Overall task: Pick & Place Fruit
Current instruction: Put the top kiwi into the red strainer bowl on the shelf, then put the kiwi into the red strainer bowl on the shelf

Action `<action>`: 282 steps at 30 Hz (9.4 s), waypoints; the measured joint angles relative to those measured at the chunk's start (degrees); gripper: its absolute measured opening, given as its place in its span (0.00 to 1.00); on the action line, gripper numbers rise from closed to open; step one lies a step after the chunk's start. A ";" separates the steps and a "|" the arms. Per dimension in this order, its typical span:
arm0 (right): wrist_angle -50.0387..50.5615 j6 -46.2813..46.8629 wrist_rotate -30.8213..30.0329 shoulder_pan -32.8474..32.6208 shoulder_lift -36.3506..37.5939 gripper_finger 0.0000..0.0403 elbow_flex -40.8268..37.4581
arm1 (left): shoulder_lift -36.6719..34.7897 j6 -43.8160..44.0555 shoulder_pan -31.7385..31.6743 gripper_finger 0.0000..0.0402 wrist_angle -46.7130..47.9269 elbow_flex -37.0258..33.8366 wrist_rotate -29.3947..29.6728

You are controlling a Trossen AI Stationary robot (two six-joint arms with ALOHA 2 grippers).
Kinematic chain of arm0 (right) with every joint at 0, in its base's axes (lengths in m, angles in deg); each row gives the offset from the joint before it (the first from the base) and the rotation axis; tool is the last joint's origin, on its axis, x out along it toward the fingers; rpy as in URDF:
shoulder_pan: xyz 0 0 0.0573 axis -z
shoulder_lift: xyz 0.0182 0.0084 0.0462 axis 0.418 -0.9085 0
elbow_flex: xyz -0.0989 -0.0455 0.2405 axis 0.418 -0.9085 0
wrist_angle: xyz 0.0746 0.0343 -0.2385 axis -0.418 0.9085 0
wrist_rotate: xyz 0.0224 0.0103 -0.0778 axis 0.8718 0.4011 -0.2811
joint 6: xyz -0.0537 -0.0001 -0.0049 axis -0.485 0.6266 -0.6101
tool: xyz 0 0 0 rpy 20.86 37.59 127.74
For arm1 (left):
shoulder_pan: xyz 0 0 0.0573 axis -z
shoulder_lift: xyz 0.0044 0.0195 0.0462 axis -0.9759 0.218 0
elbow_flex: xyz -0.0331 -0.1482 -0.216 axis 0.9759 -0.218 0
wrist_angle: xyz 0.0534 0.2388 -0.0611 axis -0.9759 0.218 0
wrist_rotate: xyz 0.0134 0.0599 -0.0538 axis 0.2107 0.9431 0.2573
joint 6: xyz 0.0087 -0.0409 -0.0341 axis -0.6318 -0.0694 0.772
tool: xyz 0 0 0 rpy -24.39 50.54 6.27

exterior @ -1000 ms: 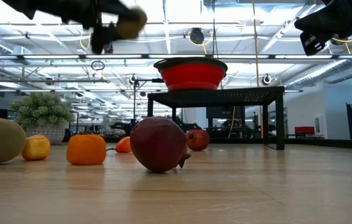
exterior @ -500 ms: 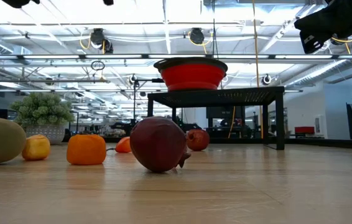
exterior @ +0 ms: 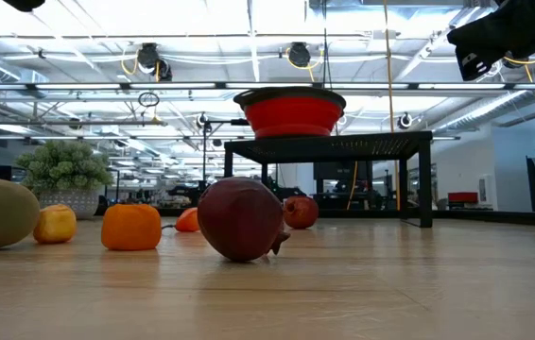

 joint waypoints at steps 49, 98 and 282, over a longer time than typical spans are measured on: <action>0.04 -0.02 0.00 -0.01 0.00 0.00 0.00 | 0.46 17.74 0.00 0.53 5.33 0.02 31.87; 0.90 -3.23 -2.84 -0.02 -0.02 0.00 0.00 | 34.43 -12.72 -21.14 0.53 60.71 48.00 25.83; 0.87 -2.80 -2.58 -0.01 0.00 0.00 0.01 | 30.66 76.04 26.25 0.44 106.74 27.65 14.23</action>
